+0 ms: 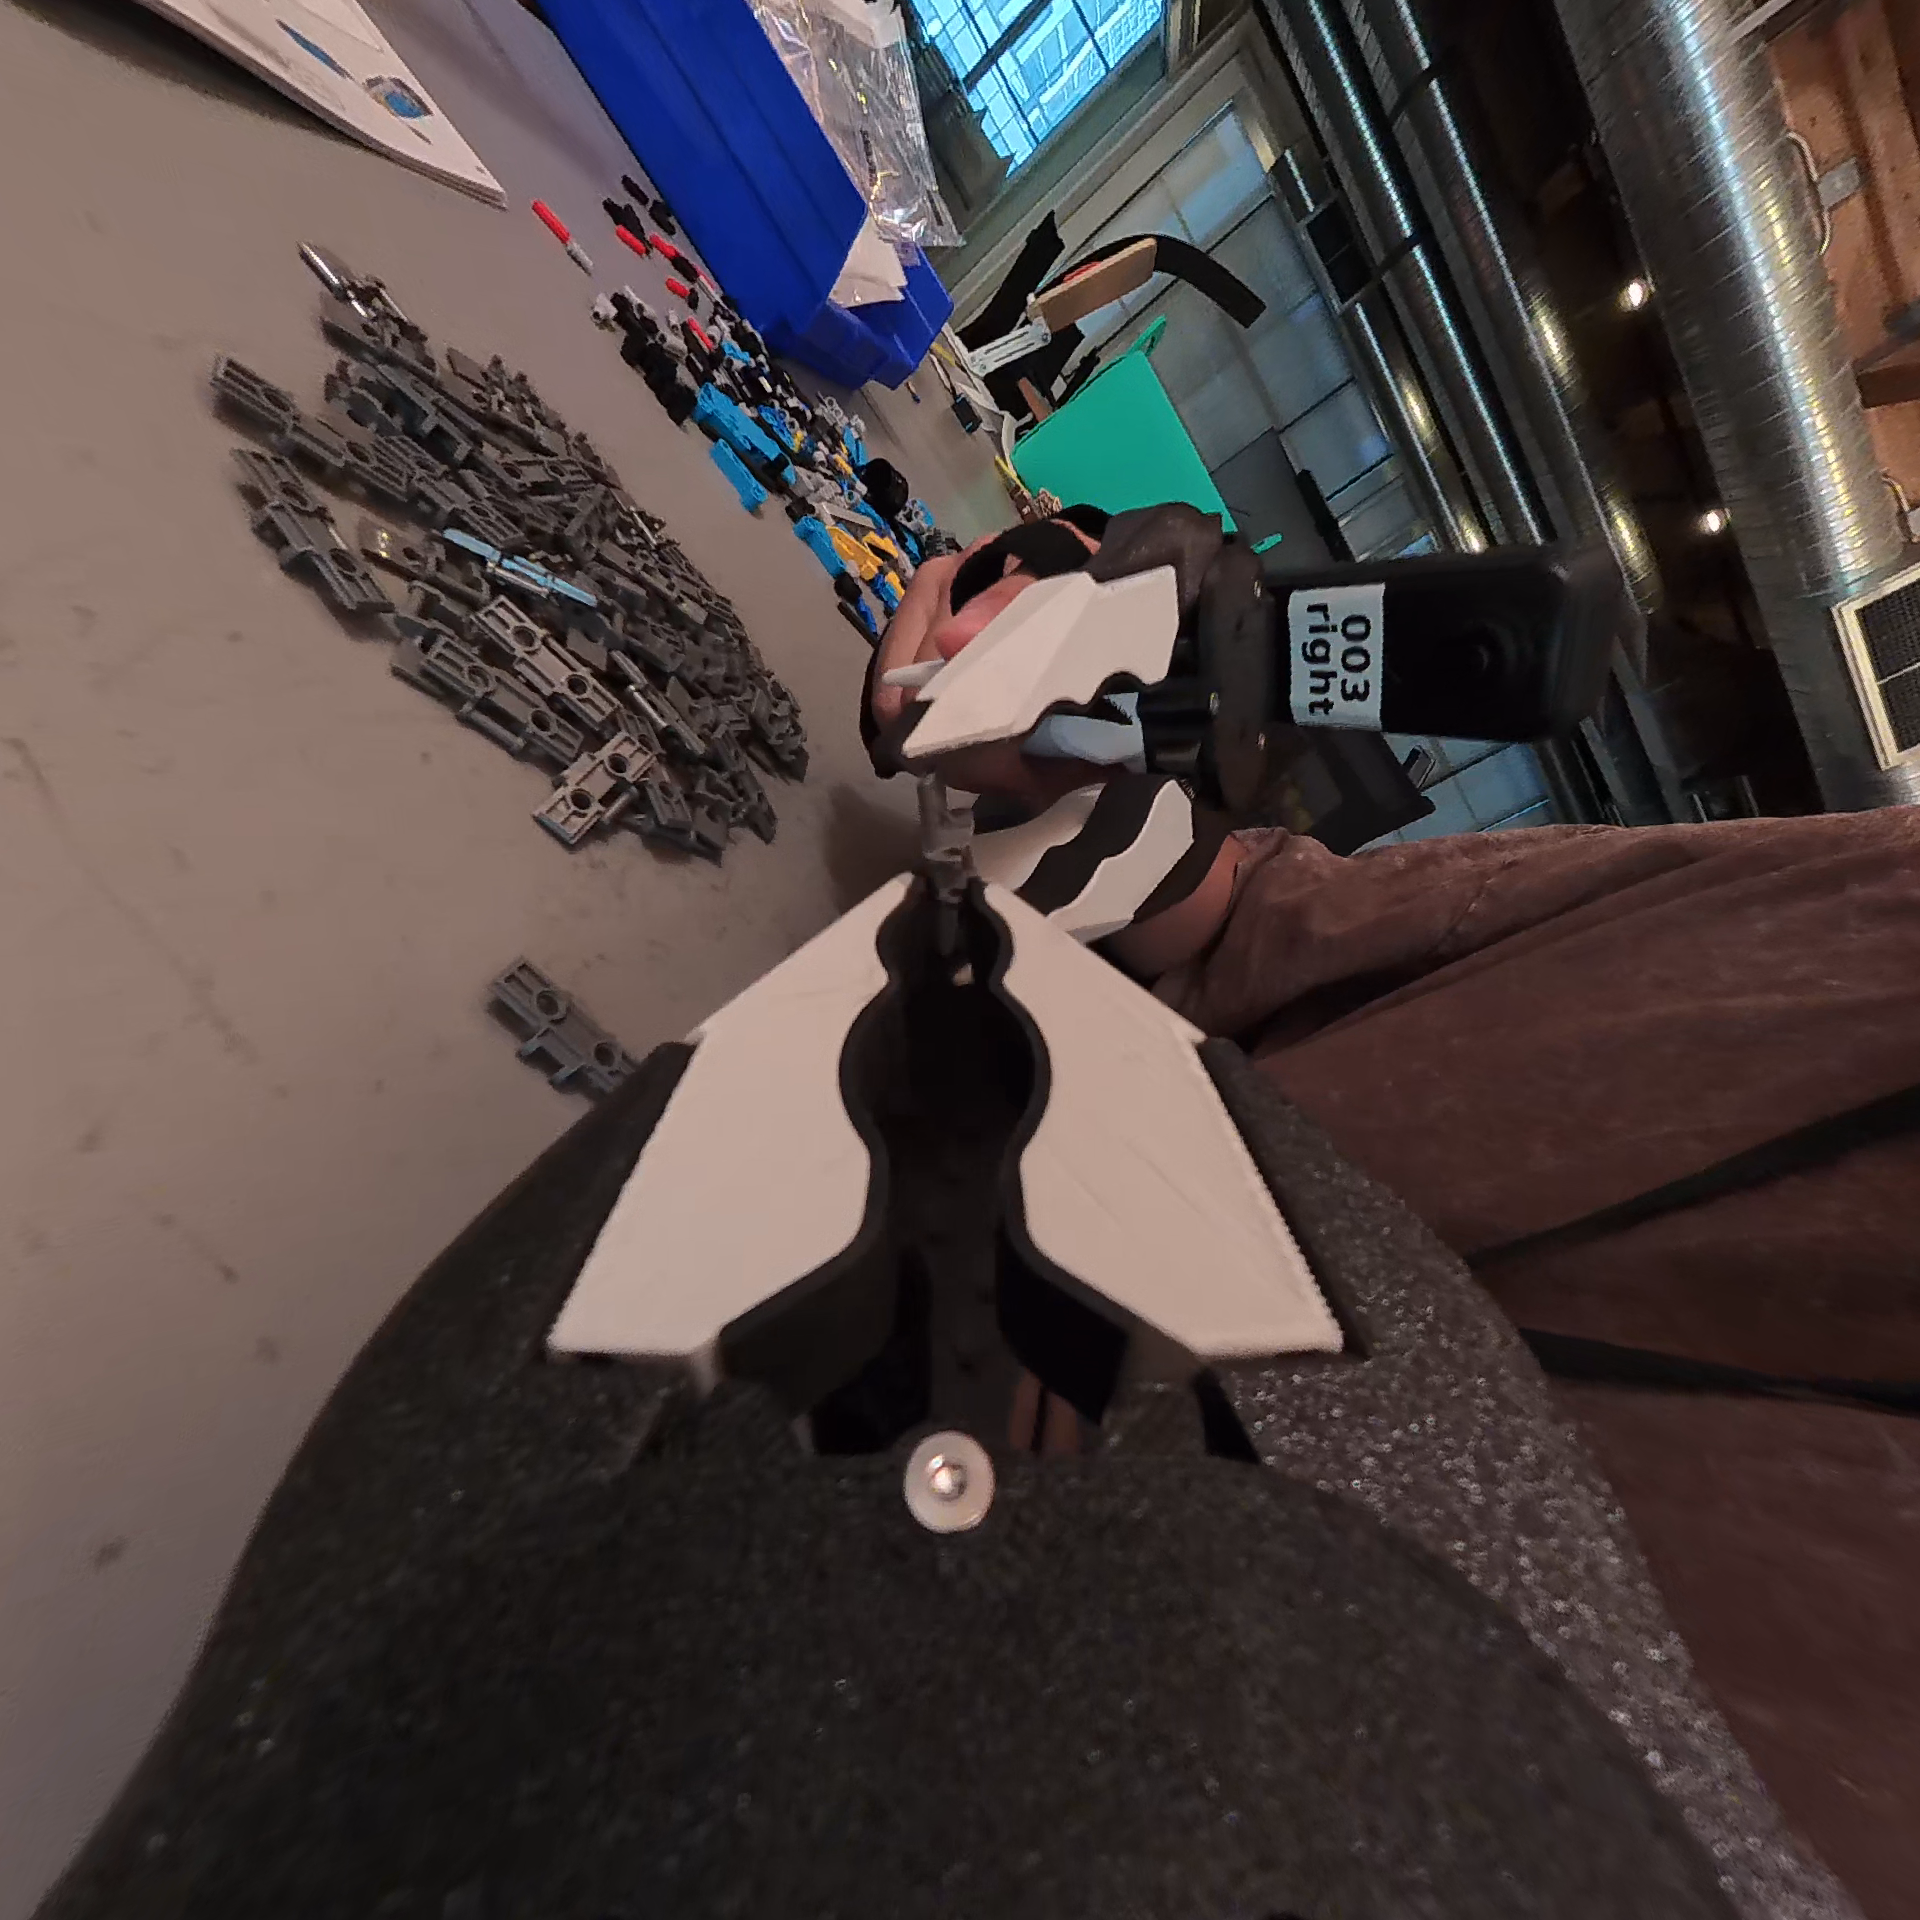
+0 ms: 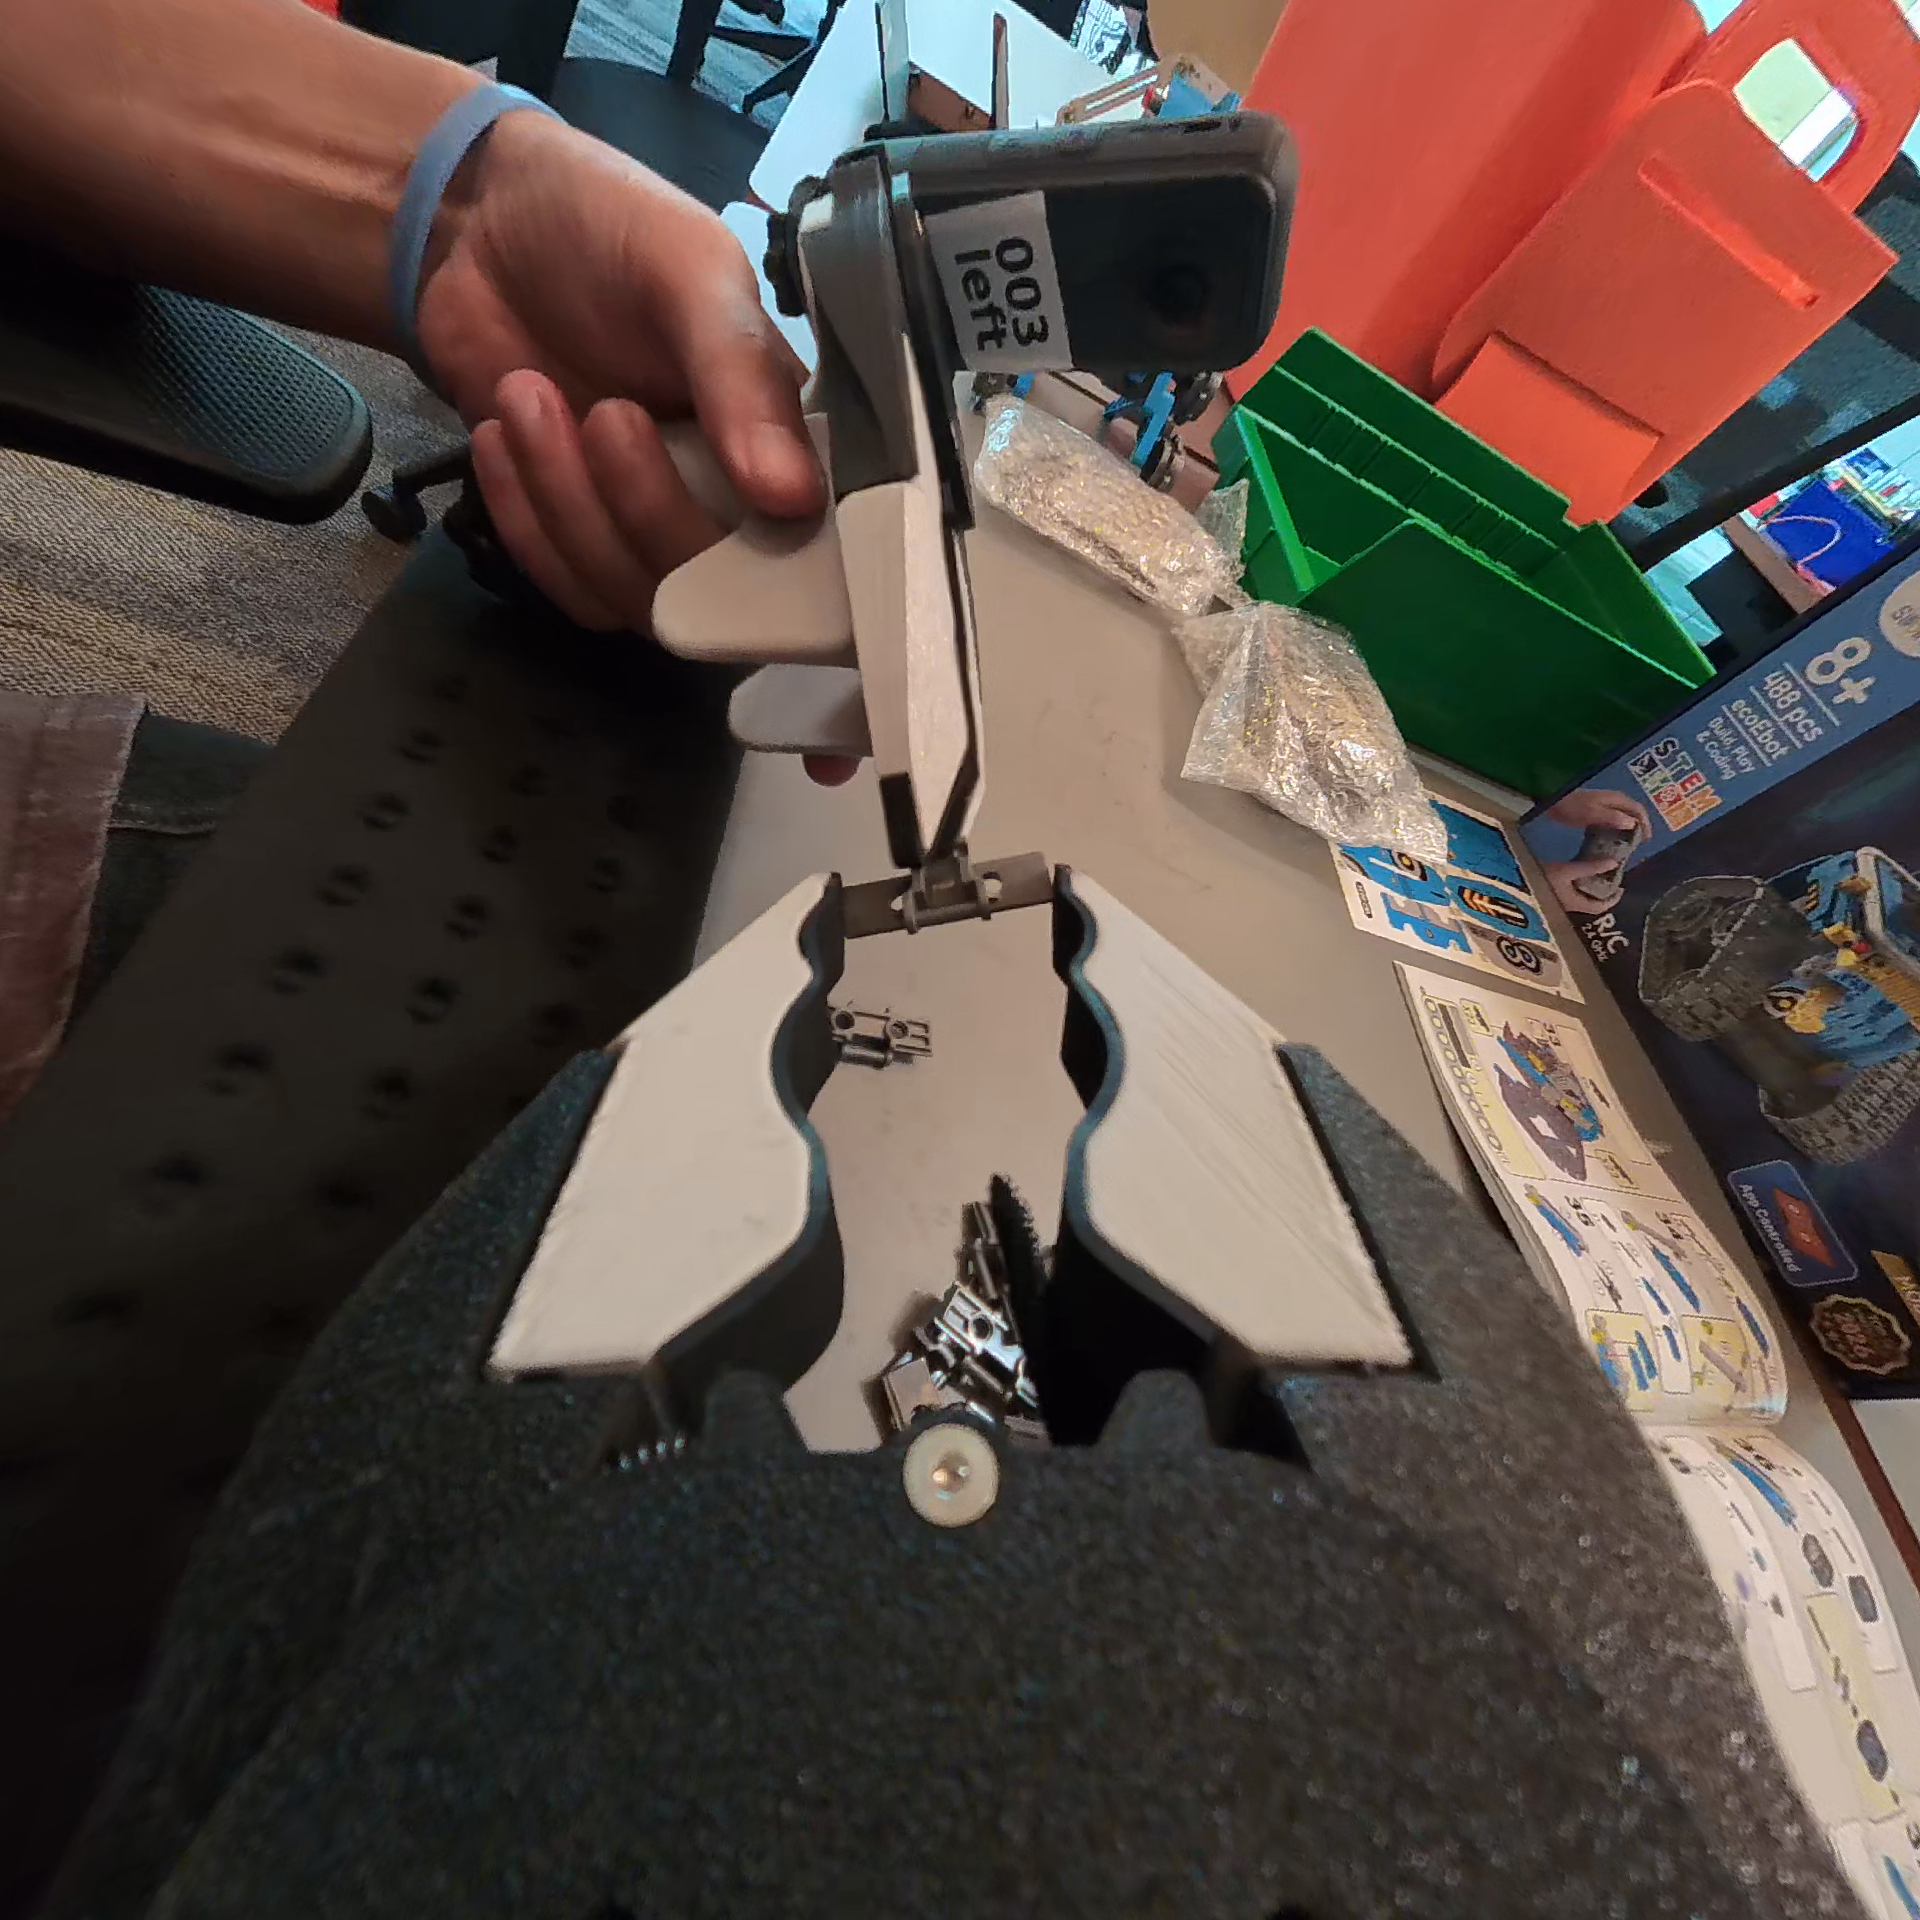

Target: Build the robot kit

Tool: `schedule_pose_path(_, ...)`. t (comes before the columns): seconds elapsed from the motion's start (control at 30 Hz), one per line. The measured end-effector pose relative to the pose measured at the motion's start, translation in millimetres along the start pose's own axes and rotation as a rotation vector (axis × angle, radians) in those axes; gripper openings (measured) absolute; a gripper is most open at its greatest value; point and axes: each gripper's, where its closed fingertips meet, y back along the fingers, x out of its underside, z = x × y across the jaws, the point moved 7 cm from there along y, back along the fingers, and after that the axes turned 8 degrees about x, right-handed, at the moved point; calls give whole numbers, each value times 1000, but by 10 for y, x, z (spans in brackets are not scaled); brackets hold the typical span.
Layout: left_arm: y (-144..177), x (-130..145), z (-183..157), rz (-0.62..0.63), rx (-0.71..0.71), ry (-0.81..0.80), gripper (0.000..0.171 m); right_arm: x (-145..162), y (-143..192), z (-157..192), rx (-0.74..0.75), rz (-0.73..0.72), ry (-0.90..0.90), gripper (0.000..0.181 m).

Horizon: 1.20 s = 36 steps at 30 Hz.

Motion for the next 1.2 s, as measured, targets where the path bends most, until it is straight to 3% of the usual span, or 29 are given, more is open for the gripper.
schedule_pose_path(0.37,144,-64,6,11,-72,-56,6,11,-52,10,2,6,-62,37)
schedule_pose_path(0.5,466,-160,29,-3,-232,-160,7,280,-154,-60,-111,215,-296,39)
schedule_pose_path(0.63,497,-85,154,48,-382,-149,7,381,-290,70,-240,370,-495,30)
schedule_pose_path(0.77,398,4,296,91,-408,-49,7,338,-359,198,-239,430,-463,26)
schedule_pose_path(0.87,370,1,337,86,-386,-20,7,392,-453,210,-149,475,-413,34)
schedule_pose_path(1.2,372,19,353,78,-356,-3,7,423,-456,179,-61,479,-242,14)
